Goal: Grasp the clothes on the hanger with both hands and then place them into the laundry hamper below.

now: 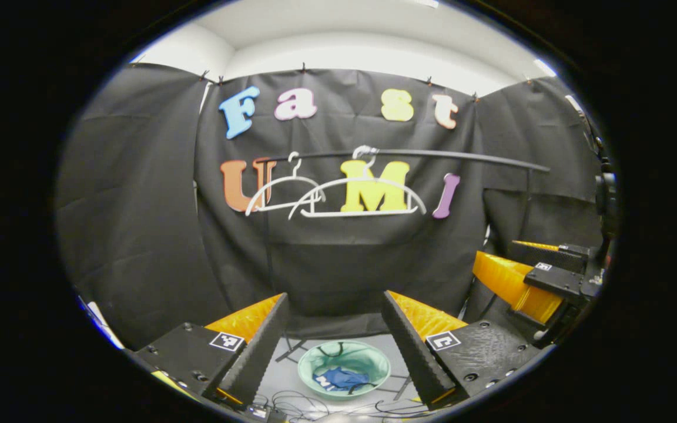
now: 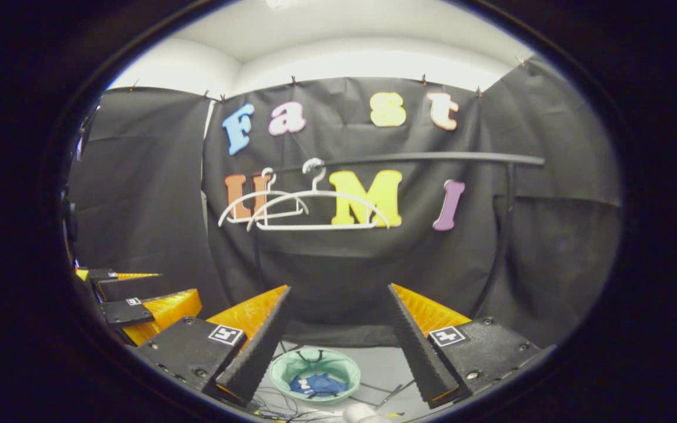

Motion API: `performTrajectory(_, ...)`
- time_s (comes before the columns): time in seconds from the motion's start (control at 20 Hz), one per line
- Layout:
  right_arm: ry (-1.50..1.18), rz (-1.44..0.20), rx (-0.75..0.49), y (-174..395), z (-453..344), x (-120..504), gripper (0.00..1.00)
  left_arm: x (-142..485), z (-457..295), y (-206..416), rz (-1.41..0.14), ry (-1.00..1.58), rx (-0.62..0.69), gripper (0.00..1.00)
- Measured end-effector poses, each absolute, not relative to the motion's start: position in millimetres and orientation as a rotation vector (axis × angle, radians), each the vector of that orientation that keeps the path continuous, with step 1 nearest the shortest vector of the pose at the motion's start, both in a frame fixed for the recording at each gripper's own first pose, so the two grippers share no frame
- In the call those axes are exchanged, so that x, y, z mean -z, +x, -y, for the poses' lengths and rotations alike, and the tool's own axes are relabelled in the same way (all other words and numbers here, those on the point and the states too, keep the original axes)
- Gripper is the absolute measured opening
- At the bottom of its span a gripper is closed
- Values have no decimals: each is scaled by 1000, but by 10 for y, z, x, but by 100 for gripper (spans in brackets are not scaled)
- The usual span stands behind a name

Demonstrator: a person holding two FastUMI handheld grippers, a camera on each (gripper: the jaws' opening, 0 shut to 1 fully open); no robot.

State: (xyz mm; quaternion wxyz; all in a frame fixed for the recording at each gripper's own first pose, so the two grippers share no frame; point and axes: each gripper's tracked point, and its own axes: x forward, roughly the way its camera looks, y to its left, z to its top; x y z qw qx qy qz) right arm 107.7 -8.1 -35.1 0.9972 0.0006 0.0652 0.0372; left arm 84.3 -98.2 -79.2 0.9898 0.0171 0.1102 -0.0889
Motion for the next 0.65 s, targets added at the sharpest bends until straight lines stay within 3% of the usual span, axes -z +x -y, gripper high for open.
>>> performTrajectory(0.1, 21, -77, -83, 845, 178, 95, 100, 609, 1013, 651, -183, 34, 191, 100)
performTrajectory(0.5, 61, -41, -152, 477, 744, -139, 100, 113, 905, 192, -81, 25, 4, 92)
performTrajectory(0.55, 70, -38, -152, 466, 842, -137, 100, 111, 893, 138, -80, 36, -19, 100)
performTrajectory(0.65, 75, -33, -155, 445, 983, -109, 100, 123, 834, -2, -82, 60, -69, 100)
